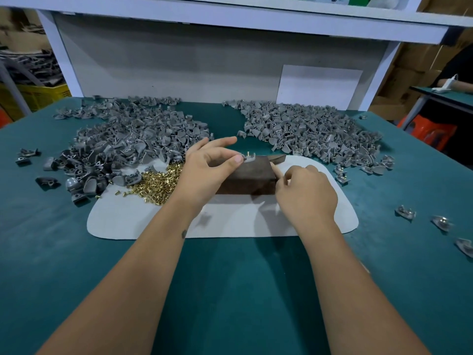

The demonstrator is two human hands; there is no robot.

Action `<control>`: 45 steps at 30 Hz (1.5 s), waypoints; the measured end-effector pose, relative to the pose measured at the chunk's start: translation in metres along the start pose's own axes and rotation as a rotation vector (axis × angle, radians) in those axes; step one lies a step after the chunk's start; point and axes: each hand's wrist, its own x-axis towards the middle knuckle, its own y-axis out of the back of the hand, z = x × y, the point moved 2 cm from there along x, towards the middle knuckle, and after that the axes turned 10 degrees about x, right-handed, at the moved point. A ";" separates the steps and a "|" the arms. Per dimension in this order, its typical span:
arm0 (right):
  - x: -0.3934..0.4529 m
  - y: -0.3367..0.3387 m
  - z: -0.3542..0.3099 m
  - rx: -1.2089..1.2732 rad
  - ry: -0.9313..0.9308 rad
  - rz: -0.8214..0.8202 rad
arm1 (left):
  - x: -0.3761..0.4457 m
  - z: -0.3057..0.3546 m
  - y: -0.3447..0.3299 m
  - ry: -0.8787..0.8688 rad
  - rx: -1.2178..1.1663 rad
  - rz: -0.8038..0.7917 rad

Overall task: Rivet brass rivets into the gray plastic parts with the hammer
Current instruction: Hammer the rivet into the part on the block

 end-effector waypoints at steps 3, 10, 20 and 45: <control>-0.001 0.001 -0.002 0.035 0.059 0.092 | 0.000 0.001 0.000 -0.024 0.005 0.004; 0.000 0.003 -0.004 0.309 0.086 0.211 | -0.001 0.001 0.000 -0.022 -0.031 0.010; 0.003 0.004 -0.023 0.992 0.189 -0.140 | -0.007 0.002 -0.009 -0.087 0.110 -0.007; 0.003 0.008 -0.064 0.627 0.211 0.198 | 0.003 -0.026 0.051 0.253 0.402 0.405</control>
